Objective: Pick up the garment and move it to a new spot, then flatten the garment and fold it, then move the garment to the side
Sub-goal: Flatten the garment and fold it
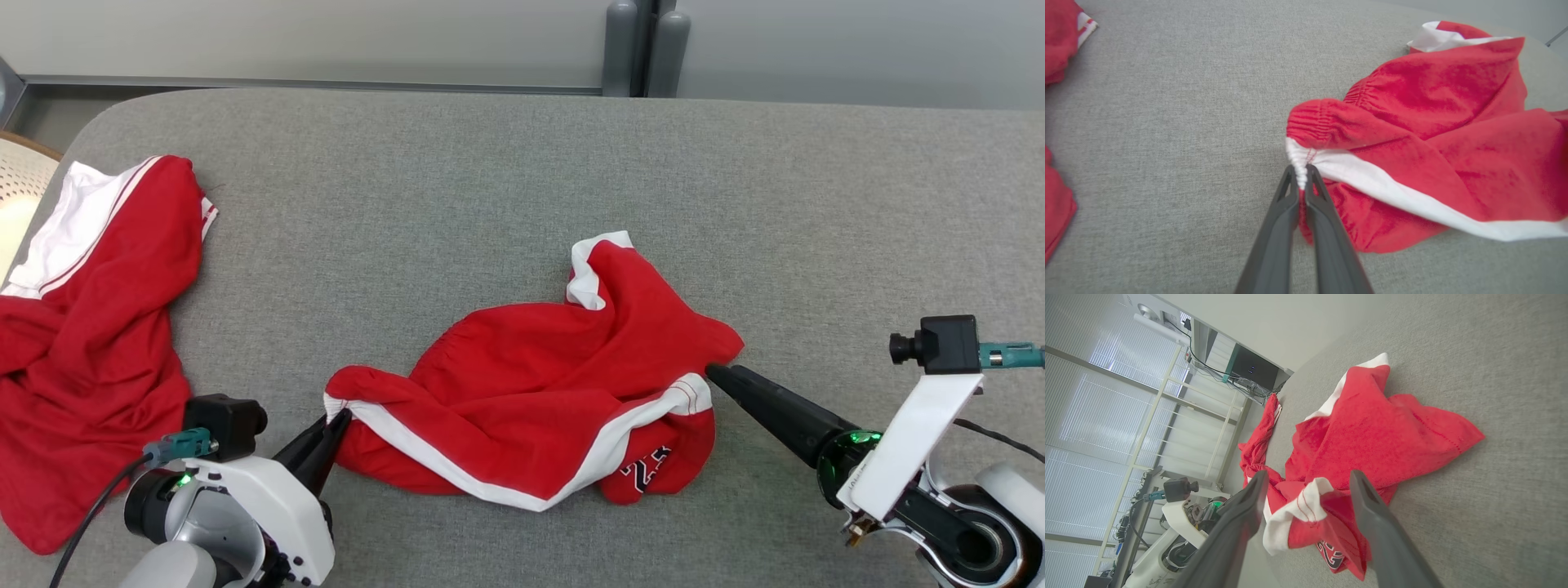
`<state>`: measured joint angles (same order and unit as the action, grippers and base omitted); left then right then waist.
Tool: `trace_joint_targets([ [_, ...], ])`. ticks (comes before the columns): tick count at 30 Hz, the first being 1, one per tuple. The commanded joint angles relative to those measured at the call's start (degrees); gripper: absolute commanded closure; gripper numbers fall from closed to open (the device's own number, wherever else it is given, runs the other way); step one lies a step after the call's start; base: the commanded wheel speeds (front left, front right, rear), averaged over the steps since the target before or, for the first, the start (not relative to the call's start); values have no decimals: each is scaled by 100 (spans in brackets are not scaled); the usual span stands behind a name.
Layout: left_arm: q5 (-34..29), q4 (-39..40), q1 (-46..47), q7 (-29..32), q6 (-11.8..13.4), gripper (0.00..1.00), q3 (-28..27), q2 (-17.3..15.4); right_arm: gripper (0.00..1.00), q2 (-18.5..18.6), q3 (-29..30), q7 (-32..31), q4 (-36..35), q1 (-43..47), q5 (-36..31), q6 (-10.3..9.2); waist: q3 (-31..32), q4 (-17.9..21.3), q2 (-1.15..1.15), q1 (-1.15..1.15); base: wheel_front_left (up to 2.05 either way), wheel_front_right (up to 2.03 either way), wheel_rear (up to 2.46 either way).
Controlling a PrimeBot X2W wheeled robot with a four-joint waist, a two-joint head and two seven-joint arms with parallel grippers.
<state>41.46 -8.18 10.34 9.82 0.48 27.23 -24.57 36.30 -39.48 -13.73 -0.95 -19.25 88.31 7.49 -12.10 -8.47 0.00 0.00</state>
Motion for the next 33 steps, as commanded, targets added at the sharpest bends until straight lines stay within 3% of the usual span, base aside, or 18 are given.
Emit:
trace_joint_targets([
  [1,-20,-16,116,-19,-22,100,-6,-12,0,47,-14,-64,-25,-38,50,0,-14,-11,0,0,0,0,0],
  [8,-26,-69,213,-2,-12,100,31,20,0,21,-50,-284,-106,24,280,0,-74,-53,0,0,0,0,0],
  [10,-29,-87,216,1,-18,100,45,25,23,52,-63,-344,-88,41,315,0,-76,-56,0,0,0,0,0],
  [11,-29,-95,212,0,-17,100,52,28,28,52,-71,-354,-82,49,330,0,-72,-55,0,0,0,0,0],
  [13,-21,-111,215,4,-17,100,63,34,26,45,-81,-389,-53,53,335,0,-60,-50,0,0,0,0,0],
  [18,3,-132,244,14,-6,100,83,45,56,-47,-139,-511,34,-14,343,0,-29,-31,0,0,0,0,0],
  [19,7,-134,251,16,-2,100,86,49,67,-67,-146,-516,54,-38,329,0,-28,-30,0,0,0,0,0],
  [20,8,-137,260,16,1,100,91,53,93,-94,-161,-545,62,-59,327,0,-27,-31,0,0,0,0,0],
  [21,7,-138,268,17,3,100,96,57,100,-114,-154,-529,67,-71,307,0,-28,-34,0,0,0,0,0],
  [28,207,-30,295,-96,-111,100,6,128,100,-134,207,-100,-85,6,349,0,5,-33,0,0,0,0,0],
  [33,811,405,510,21,-470,100,-149,277,100,-17,767,405,-444,-50,320,0,-17,61,0,0,0,0,0],
])
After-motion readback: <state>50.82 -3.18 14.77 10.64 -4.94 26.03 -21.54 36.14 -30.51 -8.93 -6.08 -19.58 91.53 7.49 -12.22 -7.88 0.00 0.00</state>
